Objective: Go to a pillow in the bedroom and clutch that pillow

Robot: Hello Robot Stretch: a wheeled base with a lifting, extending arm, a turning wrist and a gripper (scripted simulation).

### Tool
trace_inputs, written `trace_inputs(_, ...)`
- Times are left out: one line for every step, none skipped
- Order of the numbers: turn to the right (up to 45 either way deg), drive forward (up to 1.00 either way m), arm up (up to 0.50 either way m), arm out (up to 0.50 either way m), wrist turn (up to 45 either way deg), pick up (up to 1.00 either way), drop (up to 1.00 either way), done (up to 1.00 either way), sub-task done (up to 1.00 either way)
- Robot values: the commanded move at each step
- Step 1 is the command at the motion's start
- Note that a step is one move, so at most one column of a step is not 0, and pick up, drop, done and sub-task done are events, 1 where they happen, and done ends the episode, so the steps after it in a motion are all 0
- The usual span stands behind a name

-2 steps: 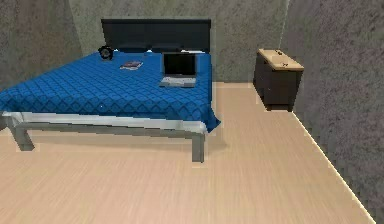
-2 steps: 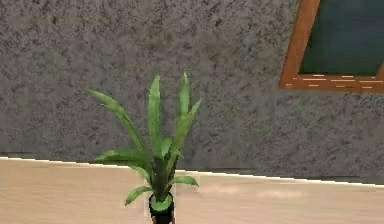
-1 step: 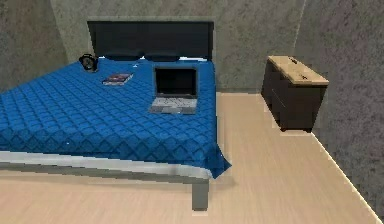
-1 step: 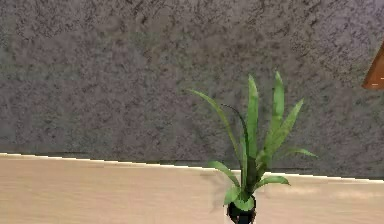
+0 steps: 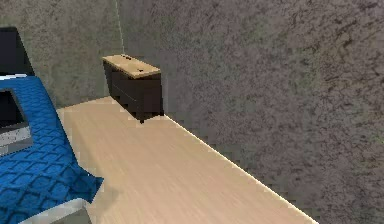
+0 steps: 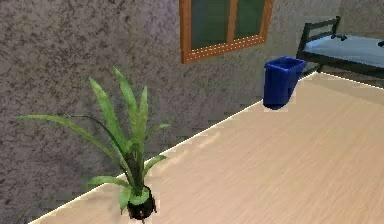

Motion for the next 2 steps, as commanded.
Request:
trace_inputs(18.0, 0.0, 0.0, 0.0, 0.0, 0.0, 0.0, 0.0, 0.0)
trace_inputs(0.0, 0.2, 0.0, 0.0, 0.0, 0.0, 0.0, 0.0, 0.0)
